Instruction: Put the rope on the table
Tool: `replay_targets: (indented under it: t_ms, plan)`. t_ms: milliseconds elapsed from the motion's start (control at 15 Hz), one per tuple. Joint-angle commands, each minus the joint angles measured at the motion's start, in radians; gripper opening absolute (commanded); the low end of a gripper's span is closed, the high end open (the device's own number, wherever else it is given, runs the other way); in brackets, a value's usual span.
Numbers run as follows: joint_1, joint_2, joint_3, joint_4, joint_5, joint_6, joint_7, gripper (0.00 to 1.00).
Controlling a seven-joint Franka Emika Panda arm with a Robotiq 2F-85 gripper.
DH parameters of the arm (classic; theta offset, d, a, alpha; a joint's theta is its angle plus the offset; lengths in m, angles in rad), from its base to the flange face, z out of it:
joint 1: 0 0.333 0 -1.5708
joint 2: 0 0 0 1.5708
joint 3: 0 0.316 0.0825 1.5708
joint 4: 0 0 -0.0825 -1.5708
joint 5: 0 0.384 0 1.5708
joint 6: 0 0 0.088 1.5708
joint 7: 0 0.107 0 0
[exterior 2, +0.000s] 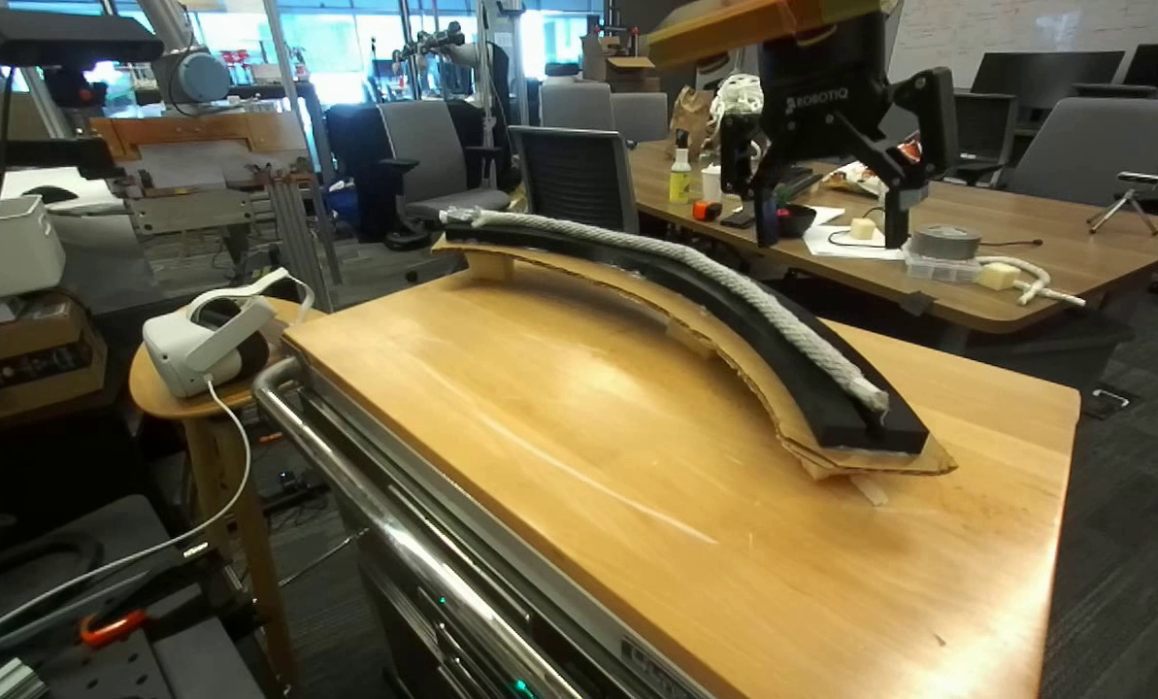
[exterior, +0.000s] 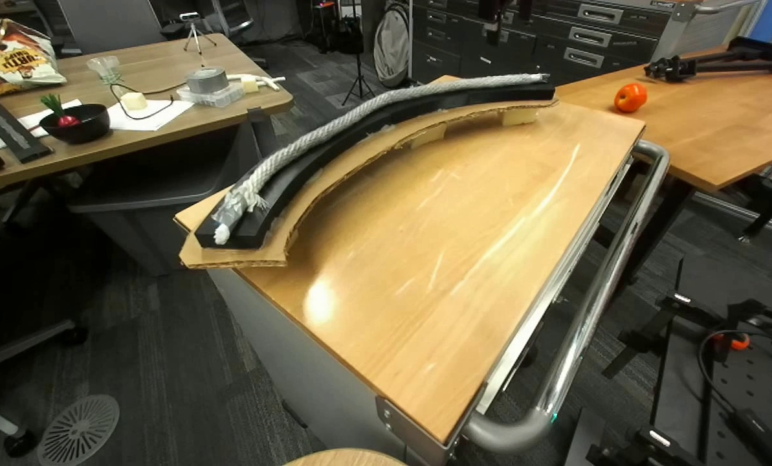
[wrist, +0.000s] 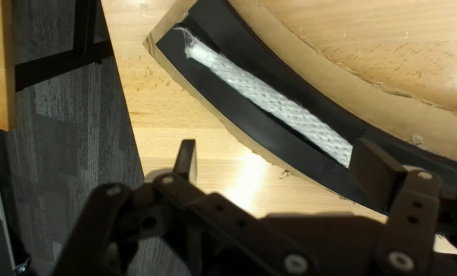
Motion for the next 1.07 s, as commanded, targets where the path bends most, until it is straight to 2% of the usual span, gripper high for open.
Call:
replay_targets:
  t_ms: [0,400,667,733,1000]
  plan:
    - [-0.015,0.043,-0.017,0.001,-0.029,0.016,-0.003,1.00]
    - [-0.065,0.078,-0.013,0.012,-0.039,0.004,-0.236,1.00]
    - [-0.106,0.091,-0.005,0.030,-0.050,-0.027,-0.493,1.00]
    - [-0.088,0.077,-0.009,-0.001,-0.036,-0.006,-0.390,1.00]
    - [-0.109,0.054,0.016,-0.030,-0.007,0.032,-0.542,1.00]
